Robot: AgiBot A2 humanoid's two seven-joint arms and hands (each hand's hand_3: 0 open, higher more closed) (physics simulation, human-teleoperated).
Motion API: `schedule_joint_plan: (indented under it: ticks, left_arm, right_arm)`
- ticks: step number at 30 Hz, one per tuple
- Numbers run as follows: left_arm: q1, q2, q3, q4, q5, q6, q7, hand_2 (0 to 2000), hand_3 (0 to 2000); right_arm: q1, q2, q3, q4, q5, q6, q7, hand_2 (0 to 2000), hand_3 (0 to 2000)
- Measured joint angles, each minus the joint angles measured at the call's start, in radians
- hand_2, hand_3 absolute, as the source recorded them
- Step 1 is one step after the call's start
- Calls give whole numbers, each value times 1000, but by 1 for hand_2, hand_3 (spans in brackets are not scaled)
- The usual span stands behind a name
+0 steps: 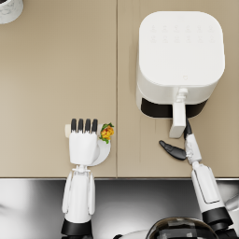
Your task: Pick up the chicken rolls and place it into the air fryer
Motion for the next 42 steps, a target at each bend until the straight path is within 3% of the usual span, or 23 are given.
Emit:
schedule_joint_plan:
  ticks: [2, 3, 4, 8, 9, 12, 16, 21, 25, 28, 33, 36, 37, 39, 40, 42]
  left_arm:
    - [5, 3, 2, -13, 0, 1, 1, 2000, 2000]
    - [6, 4, 4, -17, 0, 1, 1, 2000, 2000]
    - [6, 5, 6, -18, 0, 1, 2, 2000, 2000]
    - [-8, 7, 11, -22, 0, 1, 2, 2000, 2000]
    - [-11, 8, 11, -22, 0, 1, 2, 2000, 2000]
    - [-24, 8, 16, -29, 0, 2, 2, 2000, 2000]
    - [-33, 11, 34, -57, 0, 1, 1, 2000, 2000]
    - [-5, 27, 73, -88, 0, 1, 1, 2000, 2000]
    - [23, 48, 111, -109, -1, 0, 1, 2000, 2000]
    - [67, 87, 140, -123, -1, 0, 1, 2000, 2000]
    - [178, 198, 179, -83, -1, 1, 1, 2000, 2000]
    - [215, 237, 196, -61, -1, 1, 1, 2000, 2000]
    - [288, 169, 312, -33, -2, -3, 2, 2000, 2000]
    - [330, 197, 337, 27, -1, -8, 0, 2000, 2000]
    - [387, 163, 415, 57, -2, -7, 0, 2000, 2000]
    - [419, 187, 440, 111, -1, -8, 0, 2000, 2000]
  right_arm:
    - [1, -7, 8, 11, 0, -13, -25, 0, 0]
    - [-1, -10, 10, 19, 0, -26, -37, 1361, 327]
    - [4, -14, 9, 28, 0, -28, -46, 2000, 653]
    - [40, -27, 0, 41, 1, -66, -62, 2000, 1960]
    - [48, -31, 4, 40, 1, -72, -64, 2000, 2000]
    - [51, -18, 14, 50, 2, -31, -67, 2000, 2000]
    - [-12, 53, 86, 168, 5, -99, -72, 2000, 2000]
    - [-118, 226, 199, 378, 6, -115, -75, 2000, 2000]
    - [-132, 386, 310, 487, 7, -148, -75, 2000, 2000]
    - [-139, 469, 348, 544, 6, -110, -67, 2000, 2000]
    - [-204, 479, 309, 609, 6, -79, -72, 2000, 2000]
    - [-240, 460, 253, 634, 5, 2, -71, 2000, 2000]
    - [-250, 441, 225, 637, 5, 54, -69, 2000, 2000]
    - [-274, 394, 170, 627, 5, 125, -66, 2000, 2000]
    - [-286, 365, 144, 622, 5, 144, -65, 2000, 2000]
    - [-308, 327, 104, 623, 6, 183, -65, 2000, 2000]
